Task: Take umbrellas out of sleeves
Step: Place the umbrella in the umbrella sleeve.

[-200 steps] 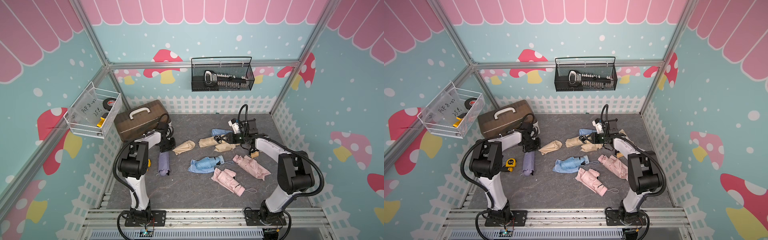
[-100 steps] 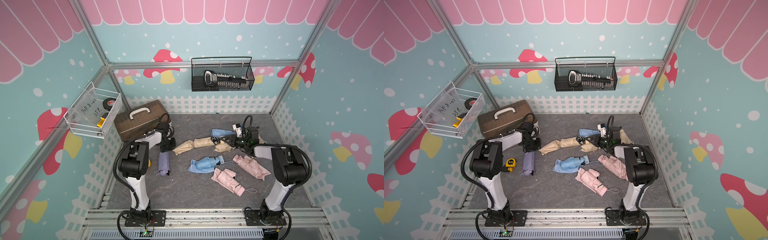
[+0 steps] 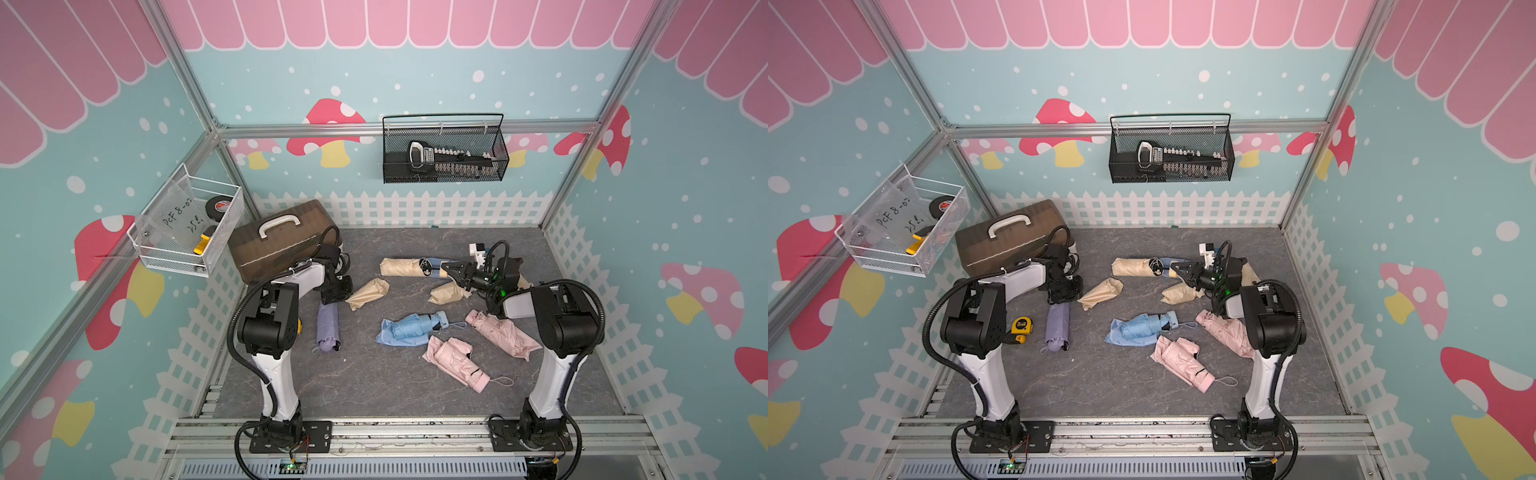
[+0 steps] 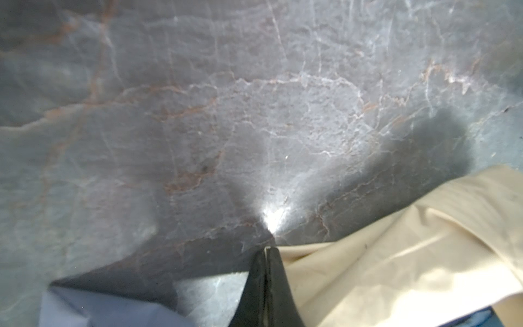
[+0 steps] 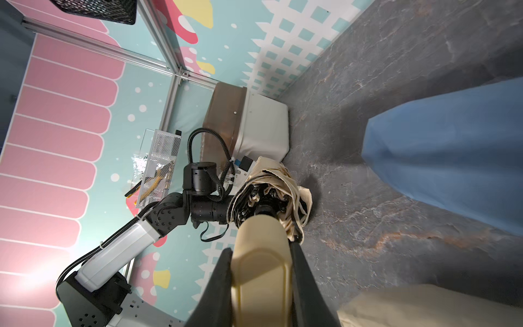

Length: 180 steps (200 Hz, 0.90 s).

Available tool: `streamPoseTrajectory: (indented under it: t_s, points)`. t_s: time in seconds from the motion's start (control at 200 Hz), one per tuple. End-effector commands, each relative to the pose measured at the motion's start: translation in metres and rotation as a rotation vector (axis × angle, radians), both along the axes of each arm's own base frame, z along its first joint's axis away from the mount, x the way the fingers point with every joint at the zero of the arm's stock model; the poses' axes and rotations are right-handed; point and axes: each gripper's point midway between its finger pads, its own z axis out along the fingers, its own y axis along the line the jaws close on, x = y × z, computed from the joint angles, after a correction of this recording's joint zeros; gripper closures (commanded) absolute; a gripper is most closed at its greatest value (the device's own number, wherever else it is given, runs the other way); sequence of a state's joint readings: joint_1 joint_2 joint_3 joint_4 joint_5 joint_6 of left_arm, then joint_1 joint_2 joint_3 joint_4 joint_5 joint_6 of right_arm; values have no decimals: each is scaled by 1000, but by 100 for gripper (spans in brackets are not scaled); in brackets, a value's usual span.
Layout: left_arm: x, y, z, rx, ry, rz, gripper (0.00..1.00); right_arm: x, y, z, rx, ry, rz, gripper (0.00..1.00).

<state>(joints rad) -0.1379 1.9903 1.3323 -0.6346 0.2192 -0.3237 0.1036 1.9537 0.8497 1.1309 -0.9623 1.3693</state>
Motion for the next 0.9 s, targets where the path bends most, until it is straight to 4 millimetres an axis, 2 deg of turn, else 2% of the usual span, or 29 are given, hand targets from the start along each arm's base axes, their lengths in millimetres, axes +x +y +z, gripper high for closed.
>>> streamPoseTrajectory:
  t_s: [0.0,0.185,0.375,0.66,0.75,0.895]
  points:
    - [-5,-1,-13,20,36,-43,100,-6,1,39,50,-112,44,100]
    - [7,-37,3,-39,-26,-119,100,-16,8,36,53,-93,109,100]
    - [15,-68,9,-85,-42,-135,100,-24,13,18,44,-50,144,100]
    - [15,-76,7,-79,-40,-143,100,-38,26,-31,-26,52,210,100]
    - [13,-79,5,-81,-35,-148,100,-38,29,-41,-34,75,212,100]
    - [10,-83,2,-76,-29,-157,100,-36,47,-53,-65,92,247,100]
